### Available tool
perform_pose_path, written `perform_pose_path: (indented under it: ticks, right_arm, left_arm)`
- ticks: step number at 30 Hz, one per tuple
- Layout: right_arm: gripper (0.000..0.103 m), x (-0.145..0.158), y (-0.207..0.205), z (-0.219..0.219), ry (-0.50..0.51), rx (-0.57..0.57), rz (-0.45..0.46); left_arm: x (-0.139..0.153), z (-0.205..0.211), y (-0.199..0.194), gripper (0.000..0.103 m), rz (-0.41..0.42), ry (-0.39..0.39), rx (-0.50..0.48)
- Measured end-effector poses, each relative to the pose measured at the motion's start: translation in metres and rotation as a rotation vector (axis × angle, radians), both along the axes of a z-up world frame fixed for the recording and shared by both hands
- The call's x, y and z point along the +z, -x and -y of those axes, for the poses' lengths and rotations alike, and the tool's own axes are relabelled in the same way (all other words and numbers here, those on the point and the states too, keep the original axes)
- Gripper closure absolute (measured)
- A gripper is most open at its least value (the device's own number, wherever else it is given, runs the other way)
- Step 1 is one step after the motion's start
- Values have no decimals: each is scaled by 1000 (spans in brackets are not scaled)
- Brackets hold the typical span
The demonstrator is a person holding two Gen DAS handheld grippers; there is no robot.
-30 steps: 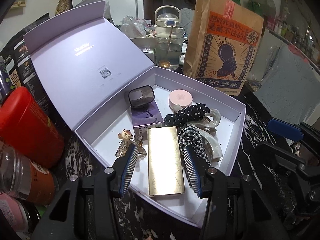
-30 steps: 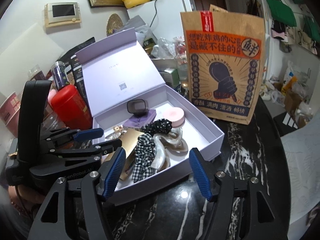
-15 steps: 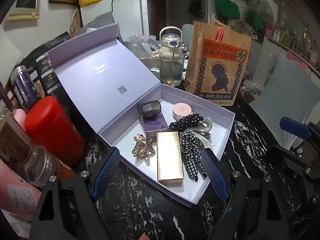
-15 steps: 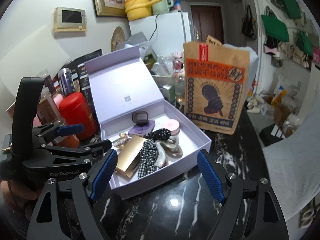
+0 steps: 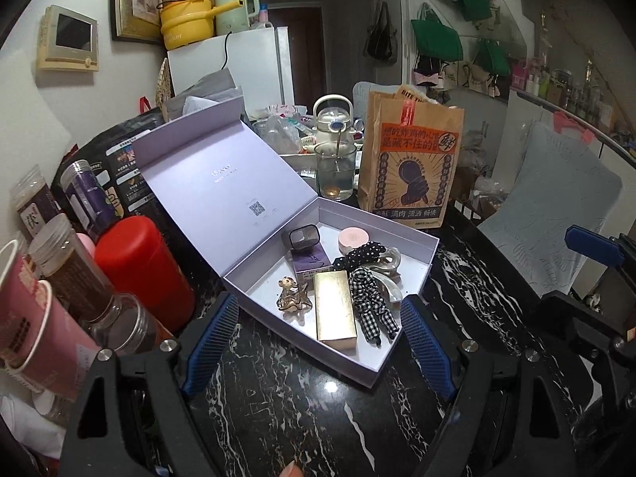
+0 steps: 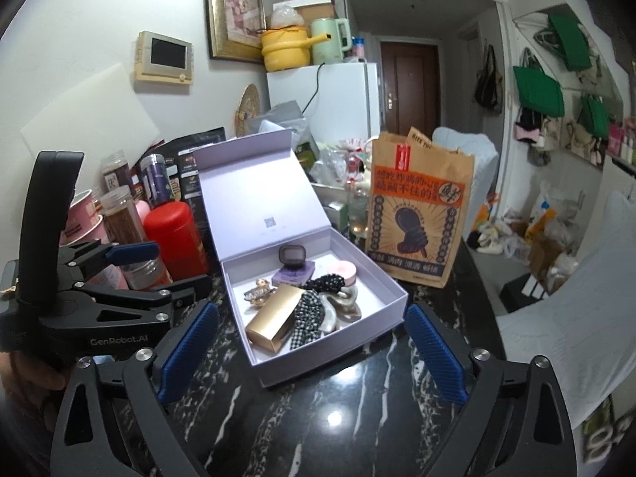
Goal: Organize rigid objects
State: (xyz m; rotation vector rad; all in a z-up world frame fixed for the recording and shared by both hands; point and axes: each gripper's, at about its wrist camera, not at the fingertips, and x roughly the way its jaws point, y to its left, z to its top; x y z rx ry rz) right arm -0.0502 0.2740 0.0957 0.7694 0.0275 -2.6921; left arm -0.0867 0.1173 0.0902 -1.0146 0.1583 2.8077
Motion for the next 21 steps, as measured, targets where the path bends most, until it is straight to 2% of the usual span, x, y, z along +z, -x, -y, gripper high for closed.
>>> perform_pose_path:
  ticks: [8, 12, 21]
  right_arm:
    - [0, 8, -21, -1, 14, -37, -12]
    - [0, 4, -26, -1, -4, -77, 12]
    - [0, -9, -39, 0, 8, -84, 48]
  left_arm:
    - [9, 6, -28, 19, -30, 23, 9]
    - [7, 9, -37, 19, -27, 19, 8]
    - [-2, 14, -49, 19, -9, 6, 11]
